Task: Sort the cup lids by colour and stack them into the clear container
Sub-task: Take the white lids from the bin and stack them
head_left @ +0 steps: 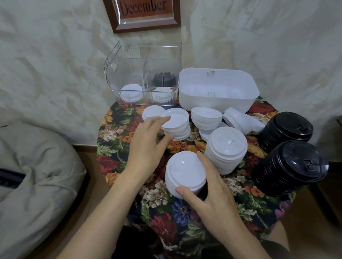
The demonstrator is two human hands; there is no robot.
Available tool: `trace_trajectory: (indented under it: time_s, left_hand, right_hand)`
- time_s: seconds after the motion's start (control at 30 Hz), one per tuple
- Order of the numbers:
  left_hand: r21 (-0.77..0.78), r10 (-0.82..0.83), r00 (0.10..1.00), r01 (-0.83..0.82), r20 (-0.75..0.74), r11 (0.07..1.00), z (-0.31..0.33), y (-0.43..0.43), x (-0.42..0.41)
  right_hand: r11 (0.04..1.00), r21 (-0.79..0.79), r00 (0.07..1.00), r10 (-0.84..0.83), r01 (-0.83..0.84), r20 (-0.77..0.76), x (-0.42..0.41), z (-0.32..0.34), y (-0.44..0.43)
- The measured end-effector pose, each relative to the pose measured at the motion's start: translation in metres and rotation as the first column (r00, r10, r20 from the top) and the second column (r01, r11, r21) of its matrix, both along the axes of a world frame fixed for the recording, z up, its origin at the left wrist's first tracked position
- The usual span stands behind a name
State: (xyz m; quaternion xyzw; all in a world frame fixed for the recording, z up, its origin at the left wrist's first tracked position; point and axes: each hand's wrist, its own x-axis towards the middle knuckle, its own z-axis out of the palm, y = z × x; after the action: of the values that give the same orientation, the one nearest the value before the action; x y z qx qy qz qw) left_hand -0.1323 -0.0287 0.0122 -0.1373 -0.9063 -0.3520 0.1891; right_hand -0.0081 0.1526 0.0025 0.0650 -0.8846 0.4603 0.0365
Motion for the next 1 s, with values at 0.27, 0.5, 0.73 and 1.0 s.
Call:
trace_trajectory:
  time_s: [0.27,0.5,0.73,1.0]
  left_hand:
    - [-0.093,-0.059,0.995,0.066,0.081,0.993,0.009,0.0,-0.019]
    - [0.216,-0.111,0.981,0.075,0.159,0.974,0.022,-0.012,0.004]
    - [0.67,-0.378,0.9,0.145,0.216,0.728,0.037,-0.028,0.059]
    - [0.875,-0.522,0.788,-0.044,0.327,0.483,0.025,-0.036,0.065]
  right_hand:
    - [1.0,0.011,0.999,0.021,-0.021,0.03,0.001,-0.001,0.002]
    - [1.0,-0.009,0.999,0.017,-0.017,0.036,0.002,-0.002,0.003]
    - [0.999,-0.045,0.999,-0.011,0.013,0.037,0.004,0.0,0.003]
    - [0.998,-0.06,1.0,-0.014,0.014,-0.005,0.004,0.001,0.001]
